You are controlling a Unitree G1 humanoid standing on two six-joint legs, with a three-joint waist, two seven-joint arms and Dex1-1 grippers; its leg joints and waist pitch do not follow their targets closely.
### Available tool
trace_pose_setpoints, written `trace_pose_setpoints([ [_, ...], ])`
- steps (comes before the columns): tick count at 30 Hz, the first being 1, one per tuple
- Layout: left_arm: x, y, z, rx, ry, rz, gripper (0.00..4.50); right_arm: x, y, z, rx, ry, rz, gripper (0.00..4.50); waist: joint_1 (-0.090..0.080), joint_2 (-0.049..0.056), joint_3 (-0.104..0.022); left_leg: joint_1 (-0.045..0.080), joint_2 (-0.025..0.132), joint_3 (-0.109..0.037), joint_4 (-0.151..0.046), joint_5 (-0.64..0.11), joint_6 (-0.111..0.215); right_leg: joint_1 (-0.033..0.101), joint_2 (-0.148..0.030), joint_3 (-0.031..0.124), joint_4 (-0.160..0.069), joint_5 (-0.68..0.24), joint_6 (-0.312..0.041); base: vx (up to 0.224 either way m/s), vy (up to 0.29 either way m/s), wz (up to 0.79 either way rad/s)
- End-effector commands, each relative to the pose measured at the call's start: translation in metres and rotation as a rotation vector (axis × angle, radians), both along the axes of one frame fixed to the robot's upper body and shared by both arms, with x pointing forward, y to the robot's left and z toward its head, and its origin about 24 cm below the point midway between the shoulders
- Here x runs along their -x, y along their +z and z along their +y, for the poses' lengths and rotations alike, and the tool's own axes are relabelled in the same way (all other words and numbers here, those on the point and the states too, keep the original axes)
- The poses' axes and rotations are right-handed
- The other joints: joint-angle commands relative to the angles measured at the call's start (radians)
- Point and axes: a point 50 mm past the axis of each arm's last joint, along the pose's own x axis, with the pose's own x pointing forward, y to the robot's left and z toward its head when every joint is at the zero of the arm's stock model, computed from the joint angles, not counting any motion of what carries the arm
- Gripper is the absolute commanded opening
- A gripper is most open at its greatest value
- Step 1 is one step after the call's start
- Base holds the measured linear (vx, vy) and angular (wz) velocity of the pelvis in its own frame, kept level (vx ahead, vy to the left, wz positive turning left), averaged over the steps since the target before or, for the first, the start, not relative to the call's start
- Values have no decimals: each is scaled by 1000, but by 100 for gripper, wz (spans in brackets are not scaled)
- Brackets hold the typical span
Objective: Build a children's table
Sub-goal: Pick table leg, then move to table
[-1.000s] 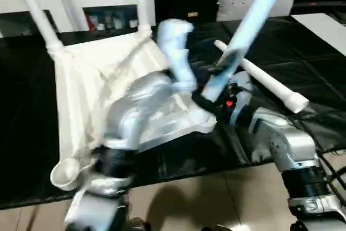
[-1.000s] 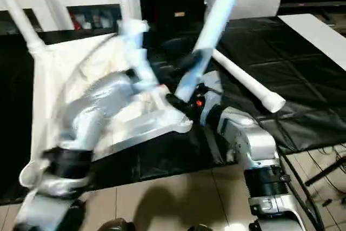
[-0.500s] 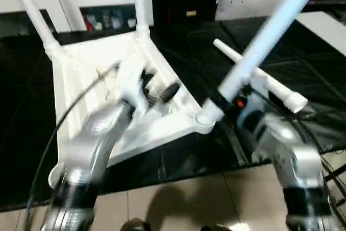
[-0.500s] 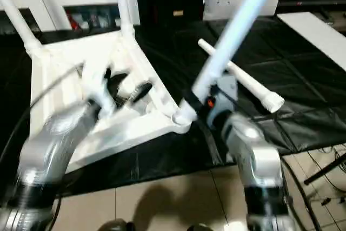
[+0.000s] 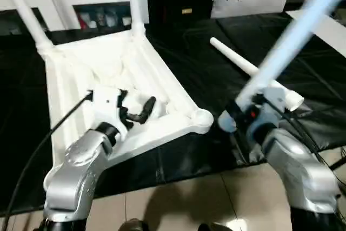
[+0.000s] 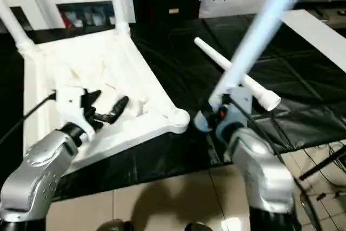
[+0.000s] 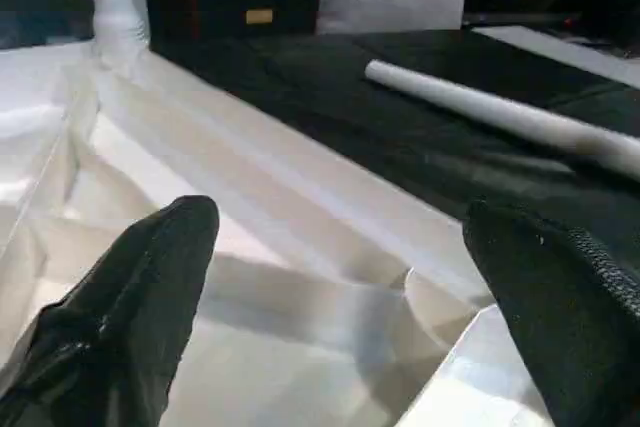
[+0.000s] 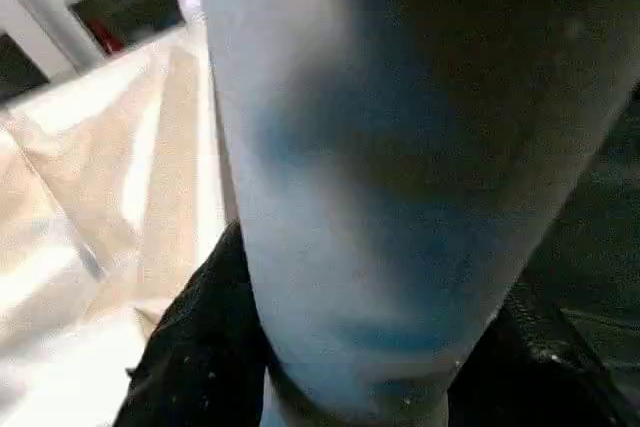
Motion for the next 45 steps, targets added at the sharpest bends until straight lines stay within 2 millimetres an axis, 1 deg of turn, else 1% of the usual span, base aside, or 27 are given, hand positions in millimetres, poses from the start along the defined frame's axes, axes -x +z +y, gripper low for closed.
trace_pose_setpoints([
  [1,2,3,2,8,29,-13,450,3,7,1,34,41,-39,189,-1,-5,-49,13,40,-20,-86,-283,-13,36,-48,53,-91,-388,-43,0,0,0],
  [4,4,1,2,-6,28,-7,450,4,10,-1,152,21,-148,189,2,-7,-52,11,39,-18,-83,-273,-17,38,-52,54,-92,-373,-43,0,0,0],
  [7,4,0,0,-31,14,-8,450,5,7,-3,202,15,-154,189,-2,-7,-44,43,35,-22,-93,-438,-22,40,-50,46,-110,-596,1,0,0,0],
  [8,4,0,0,-30,14,-9,450,5,5,-3,186,21,-137,189,-2,-7,-44,43,35,-22,-93,-438,-22,40,-50,46,-110,-596,1,0,0,0],
  [11,4,0,-1,-25,21,-12,450,4,8,-2,140,47,-135,189,-13,-6,-29,82,29,-23,-100,-563,1,44,-34,25,-140,-694,11,0,0,0],
  [14,4,1,-2,-20,24,-14,450,3,9,-4,139,57,-139,189,-18,-7,-34,87,31,-24,-105,-541,9,65,-37,28,-138,-649,-16,38,7,0],
  [15,4,0,-3,-15,24,-14,450,2,8,-3,164,81,-157,189,-19,-10,-43,79,31,-19,-108,-473,24,81,-38,36,-127,-569,-53,61,12,0],
  [20,6,-2,-4,-2,21,-11,450,3,4,1,246,179,-156,189,-16,-14,-59,62,24,-3,-94,-244,109,116,-35,41,-89,-289,-195,78,4,4],
  [21,6,-2,-4,-2,21,-11,450,3,4,1,247,179,-156,189,-6,-16,-70,4,-1,-22,-75,-132,205,167,-61,18,-91,-242,-183,78,-1,7],
  [22,6,-3,-4,2,21,-9,450,3,3,1,265,189,-157,189,-2,-24,-65,-33,-17,-37,-58,-83,270,185,-75,0,-98,-221,-162,94,-5,30],
  [23,7,-4,-4,3,20,-6,450,2,3,1,276,193,-157,189,-7,-8,-73,-34,-22,-51,-37,-6,334,190,-83,-24,-102,-206,-137,101,-8,53],
  [25,8,-5,-7,7,-3,-6,450,2,3,1,287,191,-169,189,-16,14,-69,-22,-30,-84,-23,131,397,190,-47,-63,-88,-154,-128,104,1,55],
  [26,9,-5,-7,9,-10,-8,450,2,3,1,291,191,-174,189,-22,18,-64,8,-34,-114,-25,188,434,183,-14,-80,-77,-148,-113,168,-21,57],
  [27,10,-6,-9,16,-29,-12,450,3,2,0,285,185,-187,189,-44,38,-73,134,28,-139,-25,207,450,96,19,-59,-34,-188,-127,168,-21,57],
  [28,11,-7,-10,21,-40,-13,450,3,1,-2,270,174,-181,189,-50,26,-65,193,117,-207,-42,188,488,20,12,-22,48,-234,-119,177,-56,32],
  [29,11,-7,-10,21,-41,-13,450,3,1,-2,270,173,-181,189,-54,13,-62,192,132,-219,-49,204,517,0,1,1,75,-219,-84,114,-49,9],
  [30,12,-9,-11,22,-52,-15,450,2,-1,-4,263,160,-169,189,-46,8,-54,186,129,-213,-50,193,534,-15,-8,18,91,-203,-59,114,-49,9],
  [31,14,-11,-11,30,-70,-15,450,2,-2,-6,270,155,-165,189,-41,-13,-46,156,80,-170,-44,118,504,-7,-31,58,51,-123,-72,72,-62,5],
  [32,16,-11,-10,41,-92,-26,450,2,-4,-8,280,147,-162,189,-18,-57,-47,59,-44,-84,12,49,404,99,-64,124,-36,-39,-125,102,-67,4],
  [33,18,-11,-10,41,-106,-36,450,1,-4,-9,285,141,-161,189,13,-61,-64,-33,-70,-78,80,27,319,207,-139,201,-48,89,-186,102,-67,4],
  [34,18,-11,-10,38,-113,-36,450,1,-4,-10,287,141,-165,189,20,-60,-58,-43,-50,-87,76,44,254,200,-149,193,-37,187,-197,85,-71,2],
  [35,19,-11,-10,32,-122,-35,450,1,-4,-11,289,142,-170,189,13,-58,-59,-34,-45,-80,20,124,124,175,-75,126,12,405,-174,25,-64,-10],
  [36,19,-12,-10,15,-139,-33,450,1,-5,-12,284,146,-175,189,0,-37,-59,-14,-26,-84,-11,185,78,147,-39,90,28,479,-143,25,-64,-10],
  [38,19,-13,-10,10,-142,-28,450,1,-6,-13,285,140,-174,189,-5,-20,-79,10,-3,-87,-2,259,85,130,-30,98,44,598,-127,9,-26,-2],
  [40,19,-14,-10,6,-142,-27,450,1,-6,-15,297,135,-175,189,-10,-17,-70,15,12,-92,-14,225,44,121,-23,85,30,487,-157,0,0,0],
  [42,18,-14,-10,-7,-154,-26,450,3,-6,-14,253,163,-177,189,-14,-16,-54,23,23,-86,-35,-9,17,114,-37,90,-2,160,-215,-54,24,-4],
  [45,16,-14,-11,-34,-201,-26,450,3,-6,-13,231,171,-174,189,-17,-13,-38,31,31,-81,-57,-193,5,103,-45,95,-28,-130,-226,-77,28,-1],
])
